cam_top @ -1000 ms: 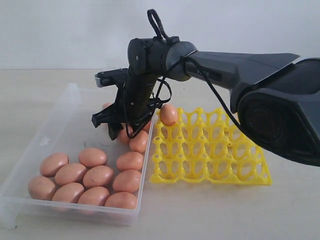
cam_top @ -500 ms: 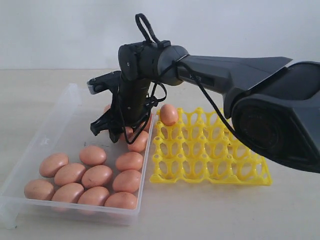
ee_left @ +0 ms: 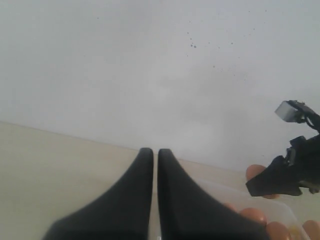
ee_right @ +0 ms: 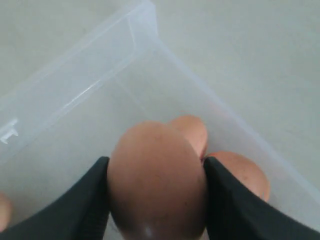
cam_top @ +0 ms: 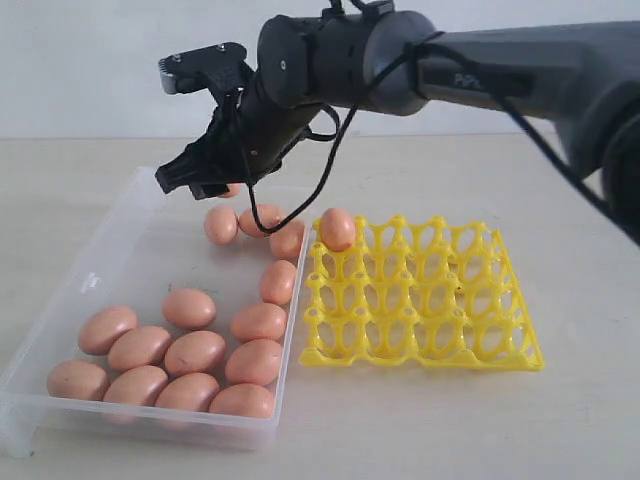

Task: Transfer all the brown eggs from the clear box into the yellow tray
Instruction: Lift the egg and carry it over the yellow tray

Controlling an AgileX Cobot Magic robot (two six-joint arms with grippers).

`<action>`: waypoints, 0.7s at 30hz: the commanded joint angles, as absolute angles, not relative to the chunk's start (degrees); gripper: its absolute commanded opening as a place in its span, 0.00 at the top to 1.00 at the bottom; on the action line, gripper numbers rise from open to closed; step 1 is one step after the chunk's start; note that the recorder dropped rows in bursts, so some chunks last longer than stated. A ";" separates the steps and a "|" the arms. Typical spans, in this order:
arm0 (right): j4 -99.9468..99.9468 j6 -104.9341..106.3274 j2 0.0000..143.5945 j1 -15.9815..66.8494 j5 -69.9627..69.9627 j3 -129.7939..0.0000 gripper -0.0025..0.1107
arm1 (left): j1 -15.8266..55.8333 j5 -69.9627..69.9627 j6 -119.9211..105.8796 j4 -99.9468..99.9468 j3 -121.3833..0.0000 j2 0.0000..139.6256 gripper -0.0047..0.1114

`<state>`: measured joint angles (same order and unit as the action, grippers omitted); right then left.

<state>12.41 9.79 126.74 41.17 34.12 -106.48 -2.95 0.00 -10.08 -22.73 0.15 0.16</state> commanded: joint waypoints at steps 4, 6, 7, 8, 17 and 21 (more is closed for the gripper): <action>12.98 11.84 111.23 41.19 9.64 -82.56 0.98 | -2.71 0.00 -10.41 -23.01 0.00 0.00 0.93; 12.98 11.98 106.74 41.07 0.84 -74.58 0.98 | -2.71 0.00 -10.41 -23.01 0.00 0.00 0.93; 12.98 11.98 104.64 40.96 -2.68 -70.71 0.98 | -2.71 0.00 -10.41 -23.01 0.00 0.00 0.93; 12.98 11.98 102.68 40.56 -7.07 -66.94 0.98 | -2.71 0.00 -10.41 -23.01 0.00 0.00 0.93; 9.00 3.64 96.07 30.90 -39.24 -42.55 0.98 | -2.71 0.00 -10.41 -23.01 0.00 0.00 0.93; -12.50 -10.08 98.48 22.57 -48.40 -38.83 0.98 | -2.71 0.00 -10.41 -23.01 0.00 0.00 0.93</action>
<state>1.29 -1.17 97.31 27.36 -40.53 -40.46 -2.95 0.00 -10.08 -22.73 0.15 0.16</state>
